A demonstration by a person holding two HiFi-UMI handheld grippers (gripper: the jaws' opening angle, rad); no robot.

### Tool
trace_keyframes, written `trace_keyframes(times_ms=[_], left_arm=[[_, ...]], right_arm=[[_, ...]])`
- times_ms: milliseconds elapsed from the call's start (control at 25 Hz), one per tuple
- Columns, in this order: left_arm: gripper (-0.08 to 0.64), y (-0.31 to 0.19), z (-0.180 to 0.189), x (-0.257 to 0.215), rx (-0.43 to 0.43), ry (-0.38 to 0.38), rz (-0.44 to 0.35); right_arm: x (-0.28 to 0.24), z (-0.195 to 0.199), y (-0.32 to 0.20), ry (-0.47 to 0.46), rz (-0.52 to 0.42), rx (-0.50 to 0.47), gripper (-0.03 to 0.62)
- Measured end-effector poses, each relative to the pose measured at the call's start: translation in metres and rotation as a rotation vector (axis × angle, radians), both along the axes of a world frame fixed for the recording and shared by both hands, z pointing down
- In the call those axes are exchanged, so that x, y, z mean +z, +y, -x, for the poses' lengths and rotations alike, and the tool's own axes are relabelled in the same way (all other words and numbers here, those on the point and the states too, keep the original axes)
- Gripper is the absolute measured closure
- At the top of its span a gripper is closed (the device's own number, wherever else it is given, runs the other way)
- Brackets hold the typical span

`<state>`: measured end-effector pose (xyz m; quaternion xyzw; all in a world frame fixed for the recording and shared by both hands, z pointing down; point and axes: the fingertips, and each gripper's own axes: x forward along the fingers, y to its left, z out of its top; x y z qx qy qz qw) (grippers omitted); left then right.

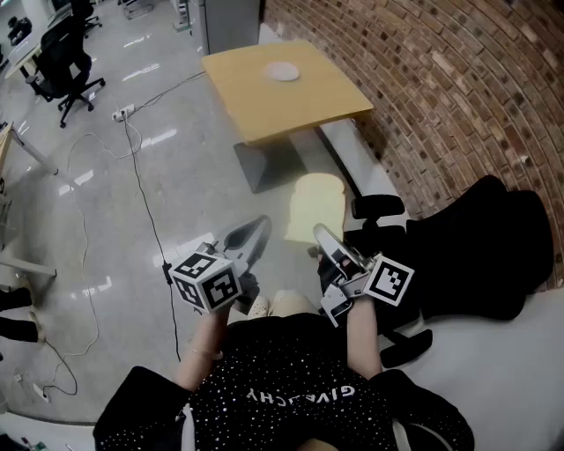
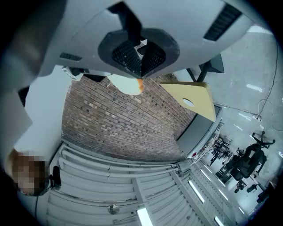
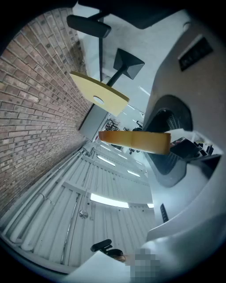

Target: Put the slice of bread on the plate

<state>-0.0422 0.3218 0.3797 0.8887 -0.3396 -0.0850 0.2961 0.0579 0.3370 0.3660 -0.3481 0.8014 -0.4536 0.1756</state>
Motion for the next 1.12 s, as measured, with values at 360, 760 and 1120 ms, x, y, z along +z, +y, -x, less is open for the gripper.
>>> trace_keyframes(times_ms=[360, 760, 1120], left_arm=[[0.549, -0.008, 0.002, -0.001, 0.003, -0.013, -0.007], [0.549, -0.063, -0.007, 0.015, -0.016, -0.027, 0.02], [0.549, -0.153, -0.02, 0.011, -0.04, -0.027, 0.021]], right_arm=[[-0.001, 0.003, -0.008, 0.002, 0.005, -0.005, 0.497], [0.01, -0.007, -0.069, -0.006, 0.017, -0.024, 0.497], [0.005, -0.024, -0.162, 0.008, 0.005, -0.042, 0.497]])
